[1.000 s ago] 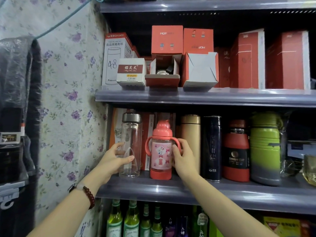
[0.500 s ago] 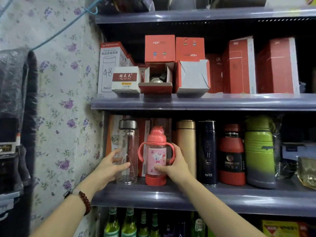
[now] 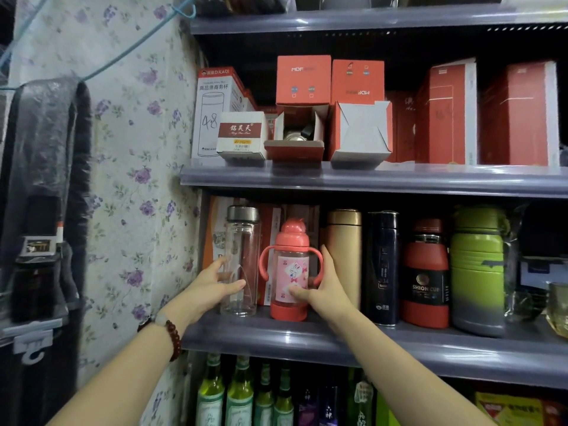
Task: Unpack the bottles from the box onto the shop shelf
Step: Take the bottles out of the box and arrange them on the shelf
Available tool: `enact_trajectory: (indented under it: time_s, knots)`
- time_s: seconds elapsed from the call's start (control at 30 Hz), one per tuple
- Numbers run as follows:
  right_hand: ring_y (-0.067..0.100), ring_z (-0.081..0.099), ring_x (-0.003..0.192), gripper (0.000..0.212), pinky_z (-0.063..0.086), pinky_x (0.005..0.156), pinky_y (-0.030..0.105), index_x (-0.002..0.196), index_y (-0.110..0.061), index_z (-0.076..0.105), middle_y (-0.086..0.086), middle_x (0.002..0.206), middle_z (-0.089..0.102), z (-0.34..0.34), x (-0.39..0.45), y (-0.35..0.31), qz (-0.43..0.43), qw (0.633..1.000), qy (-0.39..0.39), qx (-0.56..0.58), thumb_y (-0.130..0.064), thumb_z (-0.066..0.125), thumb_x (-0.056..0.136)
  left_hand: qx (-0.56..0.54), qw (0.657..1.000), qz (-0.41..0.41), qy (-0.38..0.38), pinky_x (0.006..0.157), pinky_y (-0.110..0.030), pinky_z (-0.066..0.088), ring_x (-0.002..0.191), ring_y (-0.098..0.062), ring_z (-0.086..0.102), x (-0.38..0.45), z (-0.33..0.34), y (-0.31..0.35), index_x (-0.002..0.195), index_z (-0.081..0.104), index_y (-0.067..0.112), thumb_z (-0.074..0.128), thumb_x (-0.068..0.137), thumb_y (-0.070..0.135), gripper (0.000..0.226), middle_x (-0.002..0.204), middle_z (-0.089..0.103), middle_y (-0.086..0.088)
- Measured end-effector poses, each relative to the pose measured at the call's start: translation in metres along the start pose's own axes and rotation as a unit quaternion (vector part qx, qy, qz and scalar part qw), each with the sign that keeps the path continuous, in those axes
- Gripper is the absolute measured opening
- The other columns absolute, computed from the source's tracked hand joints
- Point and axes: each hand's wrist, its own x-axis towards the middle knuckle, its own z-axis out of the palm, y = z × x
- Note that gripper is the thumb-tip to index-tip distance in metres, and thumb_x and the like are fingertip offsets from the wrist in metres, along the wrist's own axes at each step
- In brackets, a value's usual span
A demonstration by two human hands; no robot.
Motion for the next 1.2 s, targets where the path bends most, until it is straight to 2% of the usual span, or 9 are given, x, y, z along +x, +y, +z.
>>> enact_trajectory:
  time_s: [0.1,0.27,0.5,0.63,0.77,0.9,1.0,1.13,1.2]
  knots:
    - [0.019,0.061,0.113,0.112,0.05,0.098,0.049,0.146,-0.043,0.018,-0.008,0.121,0.058,-0.002,-0.001,-0.002,-0.007,1.0,-0.001,-0.005,-0.011,0.085,0.063,0.024,1.0,0.005,0.004,0.11,-0.043,0.032,0.135,-0.026,0.039,-0.003,0.001,0.003,0.148,0.02,0.03,0.068,0.084,0.021,0.081,0.15,0.037,-0.008]
    - [0.021,0.064,0.106,0.085,0.055,0.09,0.047,0.131,-0.034,0.037,0.002,0.119,0.062,-0.004,-0.001,-0.006,-0.009,1.0,-0.003,-0.008,-0.001,0.082,0.066,0.034,0.999,0.0,0.002,0.111,-0.042,0.03,0.138,-0.026,0.035,-0.009,0.002,0.007,0.149,0.018,0.028,0.067,0.085,0.022,0.081,0.151,0.035,-0.008]
    - [0.025,0.064,0.108,0.099,0.055,0.088,0.052,0.139,-0.036,0.028,0.007,0.125,0.06,-0.001,-0.005,-0.012,0.016,1.0,0.001,-0.01,-0.003,0.084,0.065,0.057,0.998,-0.023,-0.013,0.113,-0.043,0.028,0.139,-0.026,0.033,-0.009,0.0,0.014,0.151,0.012,0.024,0.065,0.087,0.026,0.083,0.153,0.031,-0.009]
    - [0.019,0.06,0.108,0.106,0.054,0.093,0.046,0.145,-0.036,0.019,-0.004,0.121,0.057,-0.002,-0.013,-0.021,0.012,0.994,0.044,-0.1,-0.015,0.086,0.066,0.084,0.995,-0.022,0.05,0.112,-0.041,0.028,0.138,-0.028,0.035,-0.008,0.005,0.01,0.15,0.017,0.016,0.067,0.085,0.032,0.084,0.151,0.035,-0.011]
    - [0.022,0.058,0.113,0.106,0.052,0.095,0.046,0.147,-0.033,0.018,0.002,0.127,0.057,-0.007,-0.025,-0.029,0.011,0.986,0.063,-0.151,-0.023,0.086,0.066,0.086,0.992,-0.026,0.088,0.111,-0.042,0.031,0.136,-0.029,0.038,-0.01,0.008,0.002,0.149,0.021,0.013,0.067,0.084,0.034,0.083,0.15,0.037,-0.012]
    - [0.016,0.055,0.102,0.087,0.042,0.084,0.022,0.147,-0.022,0.025,0.008,0.119,0.058,-0.014,-0.05,-0.041,-0.008,0.978,0.096,-0.186,-0.018,0.078,0.077,0.062,0.989,-0.016,0.135,0.108,-0.043,0.037,0.131,-0.032,0.044,-0.021,0.011,0.001,0.146,0.027,0.009,0.066,0.086,0.028,0.074,0.146,0.042,-0.017]
    - [0.006,0.053,0.074,0.055,0.04,0.063,0.004,0.131,-0.014,0.045,-0.003,0.09,0.06,-0.016,-0.069,-0.048,-0.061,0.965,0.144,-0.211,-0.016,0.072,0.082,0.079,0.98,0.0,0.182,0.1,-0.039,0.041,0.12,-0.029,0.053,-0.038,0.01,0.005,0.138,0.041,0.011,0.063,0.088,0.025,0.057,0.132,0.056,-0.013]
    - [0.011,0.06,0.077,0.025,0.054,0.073,0.028,0.107,-0.017,0.054,-0.004,0.085,0.061,-0.002,-0.083,-0.053,-0.122,0.966,0.111,-0.199,-0.019,0.067,0.086,0.099,0.97,0.019,0.222,0.094,-0.035,0.047,0.107,-0.025,0.058,-0.067,0.005,0.007,0.119,0.058,0.015,0.064,0.087,0.026,0.035,0.108,0.061,-0.002]
    - [0.008,0.059,0.075,0.023,0.052,0.073,0.029,0.106,-0.016,0.057,-0.003,0.088,0.062,0.01,-0.091,-0.049,-0.12,0.972,0.062,-0.19,-0.02,0.066,0.085,0.097,0.97,0.015,0.221,0.093,-0.038,0.05,0.102,-0.025,0.06,-0.087,0.002,0.004,0.11,0.061,0.016,0.064,0.086,0.022,0.025,0.105,0.063,-0.004]
